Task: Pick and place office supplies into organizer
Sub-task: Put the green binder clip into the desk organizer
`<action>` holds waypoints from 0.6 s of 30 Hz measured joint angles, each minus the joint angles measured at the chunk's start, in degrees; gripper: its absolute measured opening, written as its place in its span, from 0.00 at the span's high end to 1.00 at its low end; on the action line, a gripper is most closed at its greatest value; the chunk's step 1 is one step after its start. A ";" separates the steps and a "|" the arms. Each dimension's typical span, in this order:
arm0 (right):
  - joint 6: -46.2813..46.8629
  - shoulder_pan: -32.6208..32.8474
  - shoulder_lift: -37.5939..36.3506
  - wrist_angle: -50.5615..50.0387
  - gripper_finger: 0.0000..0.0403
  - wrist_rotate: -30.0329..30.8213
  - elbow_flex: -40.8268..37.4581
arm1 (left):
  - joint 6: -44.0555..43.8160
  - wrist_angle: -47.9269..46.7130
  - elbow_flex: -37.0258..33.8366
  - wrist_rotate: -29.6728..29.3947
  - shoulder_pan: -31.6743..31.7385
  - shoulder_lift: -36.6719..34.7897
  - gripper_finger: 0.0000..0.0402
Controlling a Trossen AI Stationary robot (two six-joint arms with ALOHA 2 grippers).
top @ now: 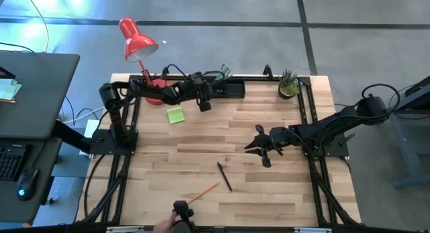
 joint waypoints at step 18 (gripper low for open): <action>2.77 0.02 0.00 -2.87 0.83 1.87 0.00 | -5.84 -34.83 0.04 6.10 -18.93 -17.35 0.63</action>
